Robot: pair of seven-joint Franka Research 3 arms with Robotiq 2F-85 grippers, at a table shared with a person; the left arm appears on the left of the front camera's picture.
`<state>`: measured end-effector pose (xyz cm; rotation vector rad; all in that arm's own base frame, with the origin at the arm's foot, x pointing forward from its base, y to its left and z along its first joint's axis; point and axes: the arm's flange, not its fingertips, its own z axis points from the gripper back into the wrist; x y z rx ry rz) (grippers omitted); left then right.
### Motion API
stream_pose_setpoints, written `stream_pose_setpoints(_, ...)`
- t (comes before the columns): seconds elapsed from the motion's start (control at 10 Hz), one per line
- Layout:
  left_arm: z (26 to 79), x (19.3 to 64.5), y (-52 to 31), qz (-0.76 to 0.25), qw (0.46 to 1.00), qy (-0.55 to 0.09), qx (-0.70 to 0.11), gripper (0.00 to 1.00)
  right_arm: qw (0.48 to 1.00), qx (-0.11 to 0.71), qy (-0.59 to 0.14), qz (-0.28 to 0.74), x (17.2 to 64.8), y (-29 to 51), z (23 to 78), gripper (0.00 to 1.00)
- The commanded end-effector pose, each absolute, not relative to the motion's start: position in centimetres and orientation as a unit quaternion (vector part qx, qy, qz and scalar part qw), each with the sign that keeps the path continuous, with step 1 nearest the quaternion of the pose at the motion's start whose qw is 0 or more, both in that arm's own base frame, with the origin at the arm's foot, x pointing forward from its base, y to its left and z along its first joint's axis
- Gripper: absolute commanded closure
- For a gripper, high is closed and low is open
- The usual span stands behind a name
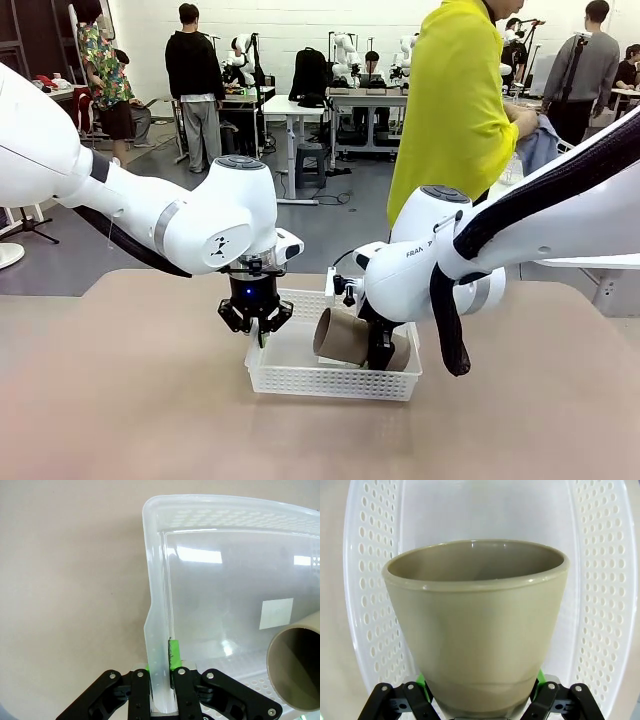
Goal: Clean and organize the cups into the basket.
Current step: Pick up the Organizing basket and move it to the center of the table, then pick up the Reusable plastic cup from the right side of the table and place it inside the Organizing basket.
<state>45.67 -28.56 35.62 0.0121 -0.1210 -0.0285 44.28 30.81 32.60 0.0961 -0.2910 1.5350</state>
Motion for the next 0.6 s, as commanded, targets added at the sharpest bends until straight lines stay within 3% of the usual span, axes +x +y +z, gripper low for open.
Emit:
stream_pose_setpoints(0.0,35.6,45.7,-28.5,-0.014,0.998,-0.060,0.009,1.00,0.716,0.052,-0.118,0.686,44.6,30.4,33.0,0.00)
stream_pose_setpoints(0.3,35.6,45.7,-28.5,-0.014,0.998,-0.060,0.009,1.00,0.717,0.046,-0.126,0.684,44.4,30.0,34.3,0.00)
stream_pose_setpoints(0.5,35.6,45.7,-28.5,-0.014,0.998,-0.060,0.009,1.00,0.713,0.064,-0.173,0.677,43.5,27.7,38.6,0.00)
